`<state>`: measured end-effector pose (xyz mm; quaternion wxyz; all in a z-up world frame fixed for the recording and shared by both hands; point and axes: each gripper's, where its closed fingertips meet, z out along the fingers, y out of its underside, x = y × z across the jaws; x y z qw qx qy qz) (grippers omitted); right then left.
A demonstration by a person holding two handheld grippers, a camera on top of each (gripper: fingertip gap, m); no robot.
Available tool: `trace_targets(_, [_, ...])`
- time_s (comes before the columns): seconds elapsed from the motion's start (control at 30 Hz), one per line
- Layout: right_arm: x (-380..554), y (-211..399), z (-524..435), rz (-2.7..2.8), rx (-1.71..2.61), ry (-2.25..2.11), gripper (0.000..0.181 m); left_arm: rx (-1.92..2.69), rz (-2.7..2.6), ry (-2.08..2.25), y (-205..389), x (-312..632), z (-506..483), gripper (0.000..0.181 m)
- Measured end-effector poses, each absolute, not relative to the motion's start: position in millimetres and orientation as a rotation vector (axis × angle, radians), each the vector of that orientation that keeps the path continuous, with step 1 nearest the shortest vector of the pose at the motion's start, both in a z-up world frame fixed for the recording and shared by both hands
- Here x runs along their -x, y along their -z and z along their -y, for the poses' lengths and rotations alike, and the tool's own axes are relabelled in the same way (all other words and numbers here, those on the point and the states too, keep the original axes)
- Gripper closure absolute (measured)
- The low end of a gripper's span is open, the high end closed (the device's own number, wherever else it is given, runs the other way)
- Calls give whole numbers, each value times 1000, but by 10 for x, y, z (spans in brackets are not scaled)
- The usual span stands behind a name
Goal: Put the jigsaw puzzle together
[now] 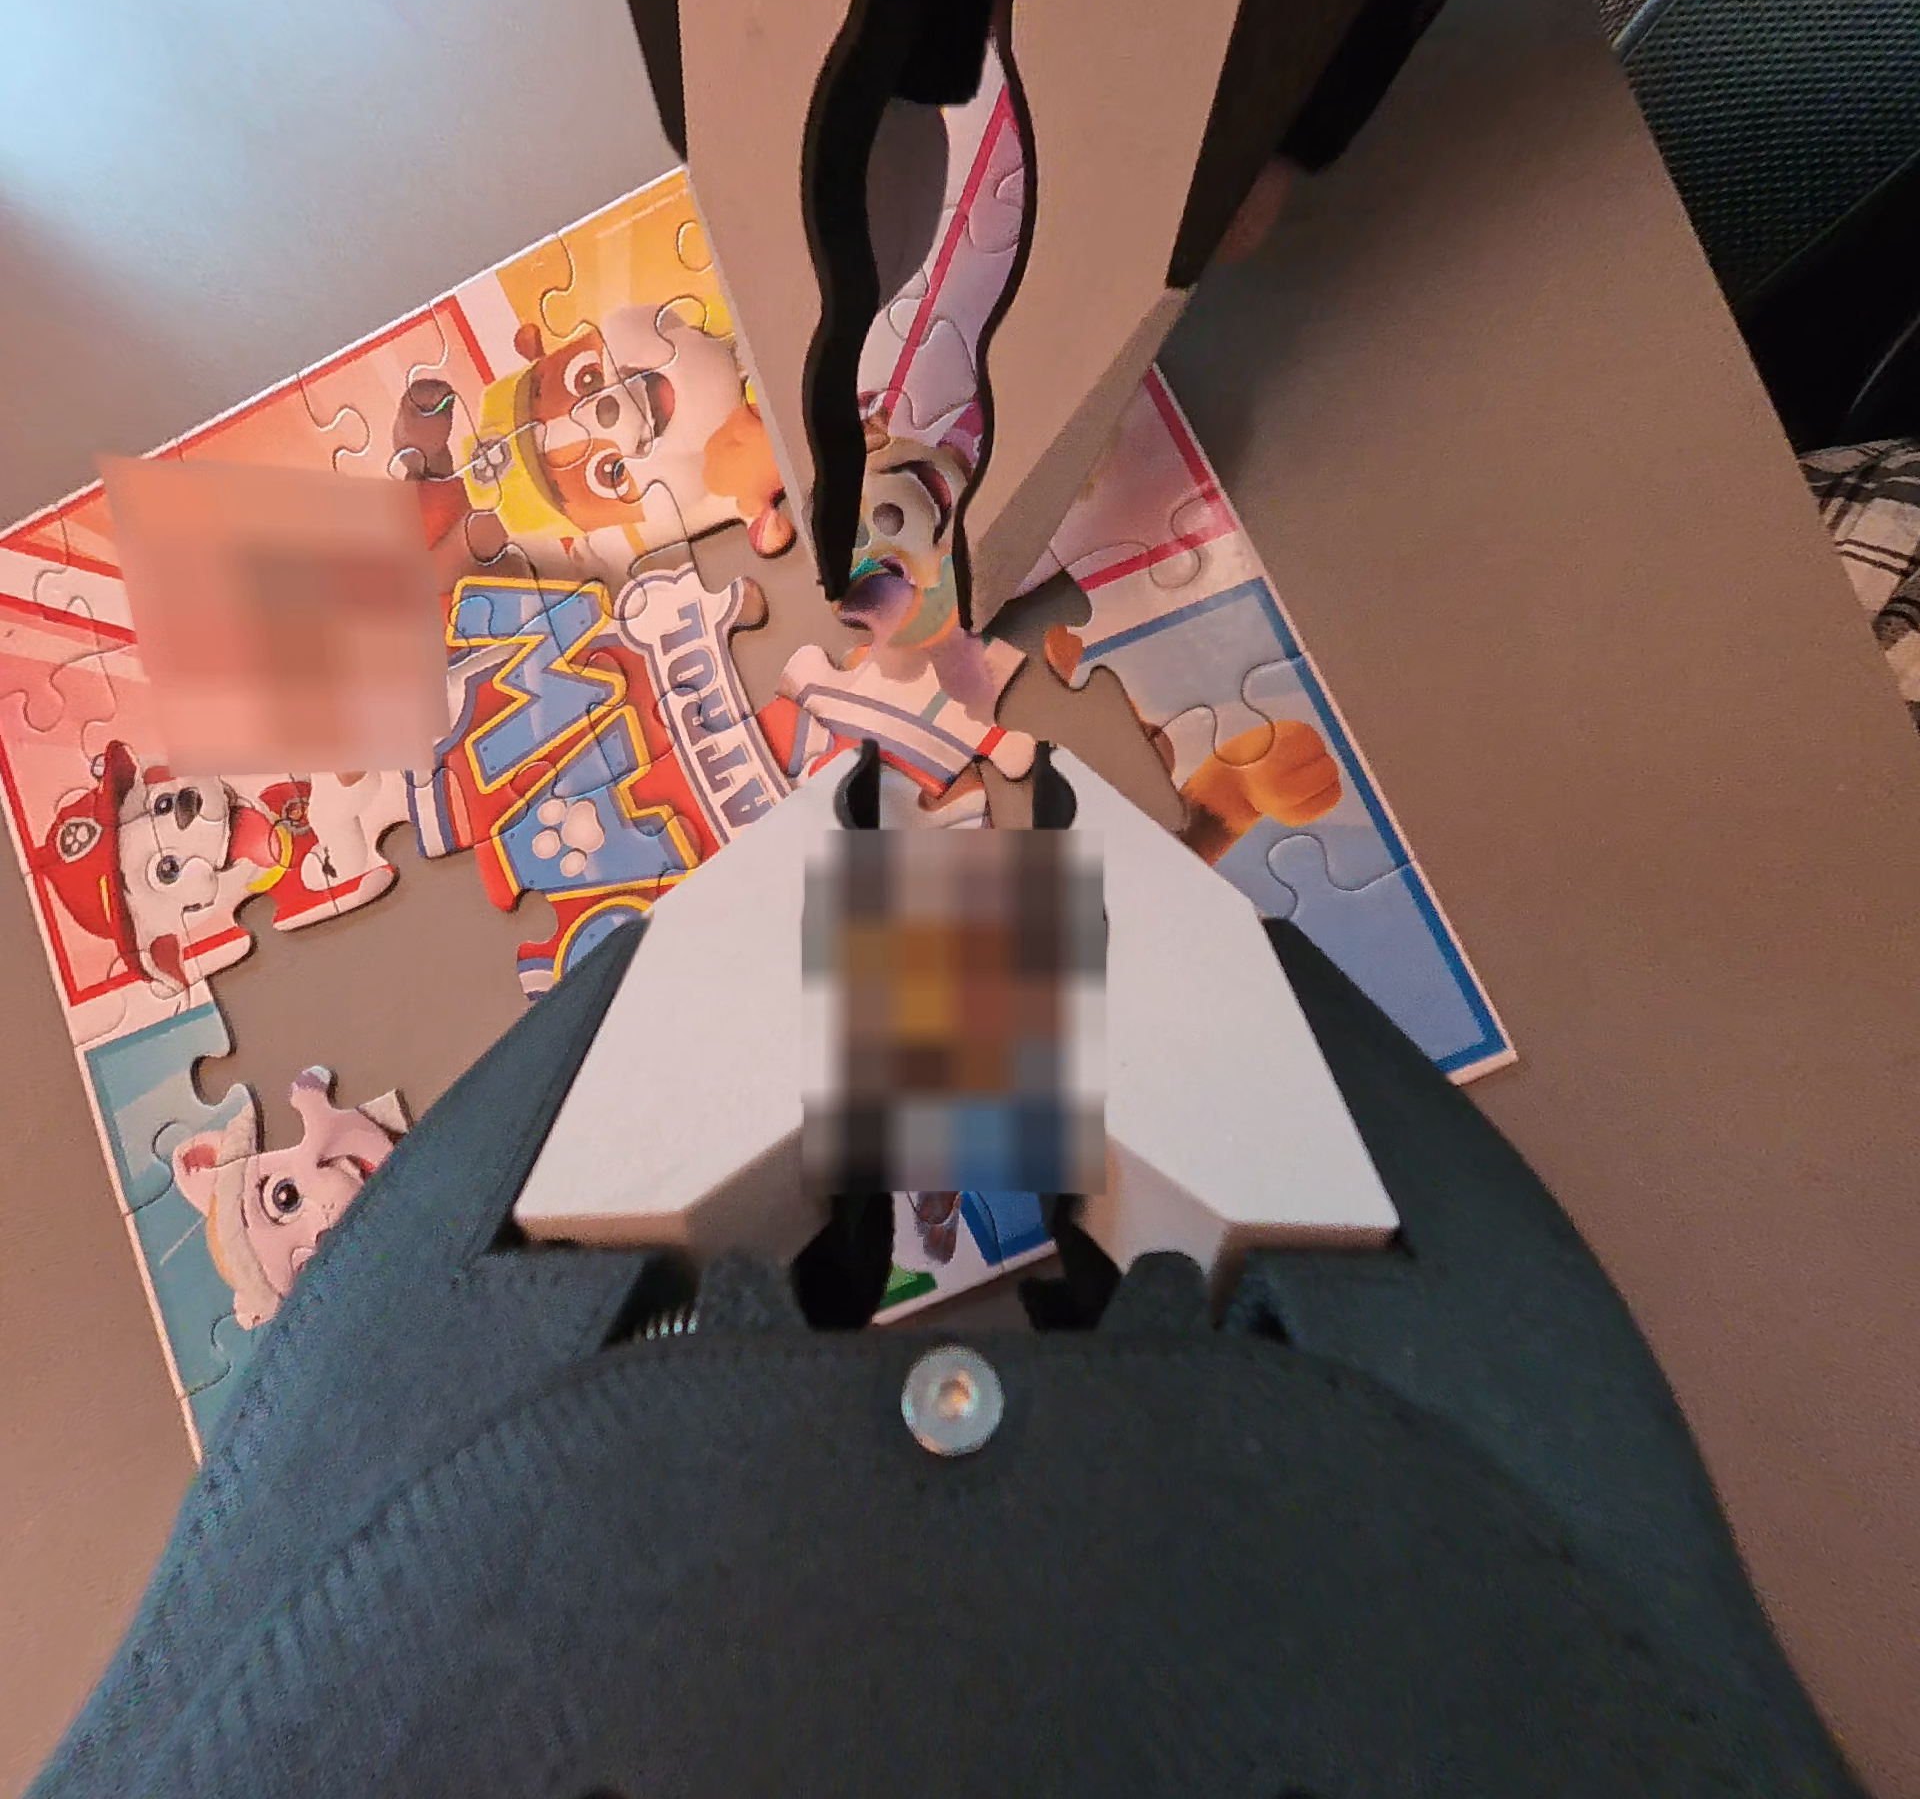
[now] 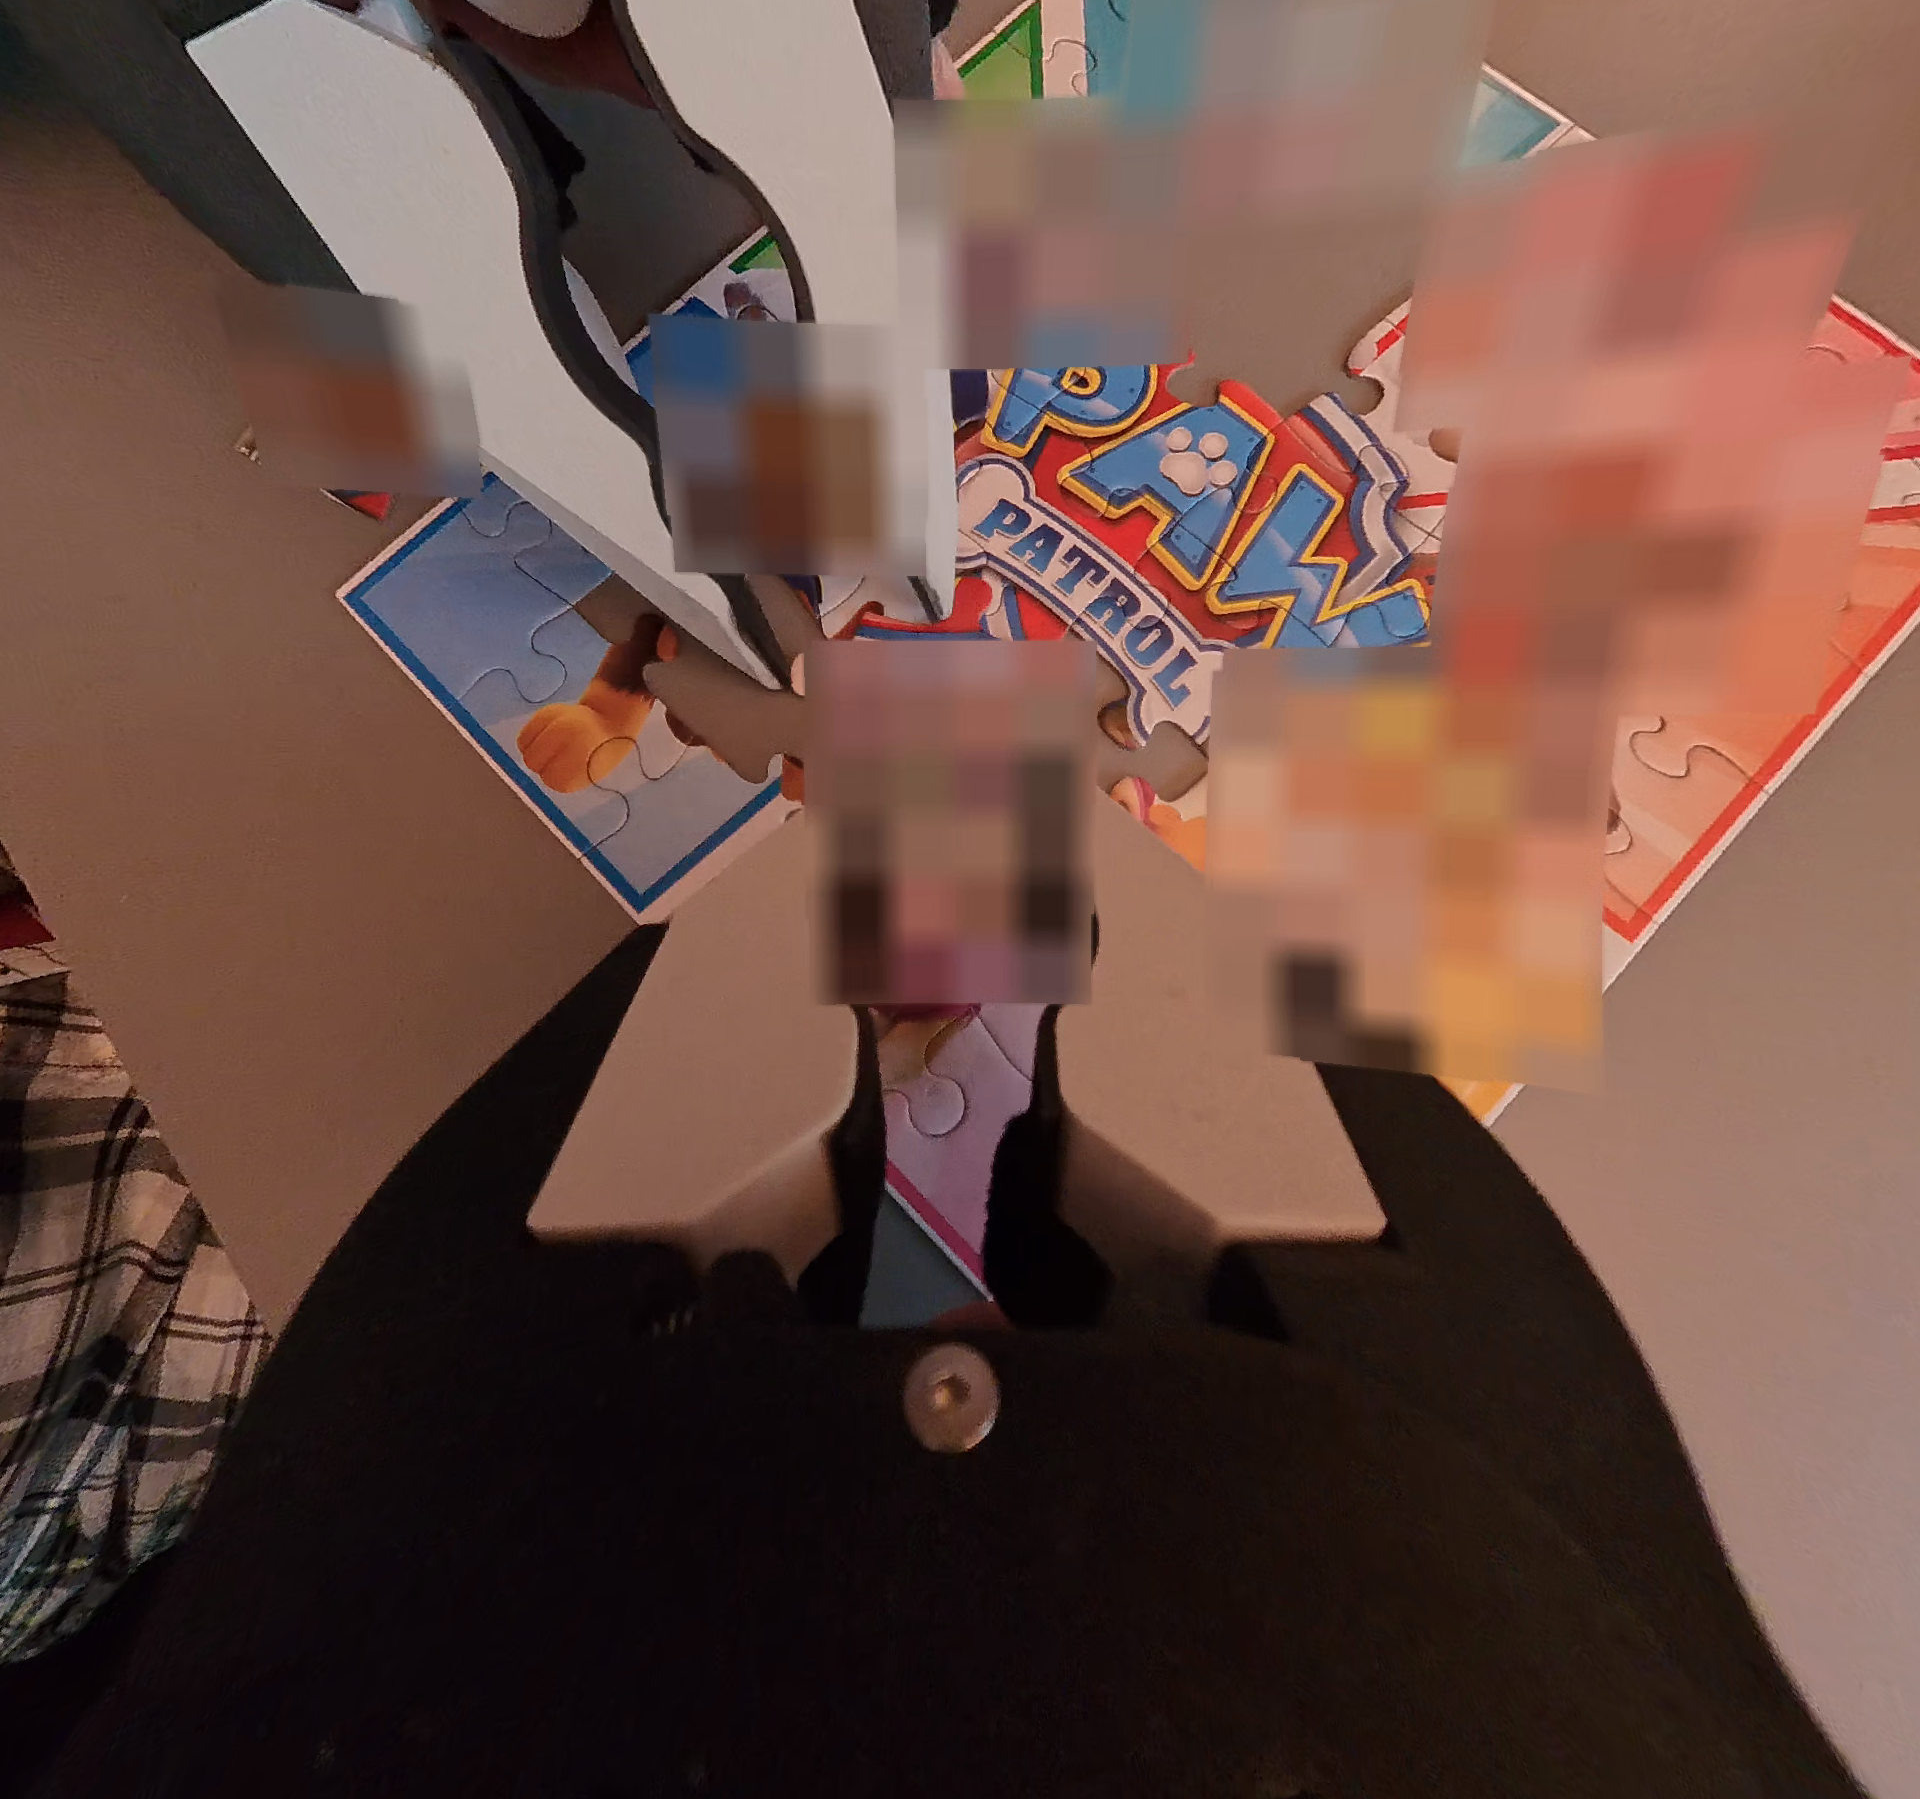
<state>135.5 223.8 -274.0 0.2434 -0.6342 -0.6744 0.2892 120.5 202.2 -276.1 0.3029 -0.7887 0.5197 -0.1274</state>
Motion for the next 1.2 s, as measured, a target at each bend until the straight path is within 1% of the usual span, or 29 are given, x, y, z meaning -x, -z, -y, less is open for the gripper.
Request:
trace_targets(0.03, [-1360, 2740, -2239, 1837, 1730, -791, 158, 2087, -1377, 334, 2759, -1209, -2028, 153])
trace_targets(0.13, [-1374, 2729, -2230, 1829, 1722, -795, 159, 2079, -1378, 325, 2757, -1221, -2038, 156])
trace_targets(0.17, [-1375, 2705, -2192, 1833, 1711, -832, 181, 2071, -1376, 303, 2758, -1216, -2060, 160])
trace_targets(0.43, [-1404, 2723, -2191, 1823, 1718, -802, 180, 2067, -1369, 299, 2762, -1265, -2110, 166])
trace_targets(0.57, [-1423, 2678, -2409, 1762, 1744, -761, 161, 2073, -1372, 289, 2763, -1245, -2128, 167])
trace_targets(0.6, [-1422, 2725, -2423, 1786, 1754, -761, 152, 2074, -1372, 291, 2762, -1241, -2132, 167])
trace_targets(0.63, [-1405, 2747, -2414, 1804, 1759, -799, 147, 2076, -1368, 288, 2762, -1234, -2143, 167])
trace_targets(0.67, [-1395, 2744, -2407, 1813, 1762, -835, 146, 2081, -1360, 287, 2762, -1228, -2155, 167])
trace_targets(0.8, [-1407, 2749, -2422, 1848, 1755, -809, 158, 2094, -1341, 289, 2759, -1229, -2183, 164])
trace_targets(1.03, [-1447, 2755, -2423, 1792, 1772, -755, 160, 2107, -1305, 315, 2764, -1242, -2206, 166])
trace_targets(1.2, [-1491, 2752, -2449, 1700, 1817, -679, 161, 2118, -1290, 309, 2764, -1200, -2194, 163])
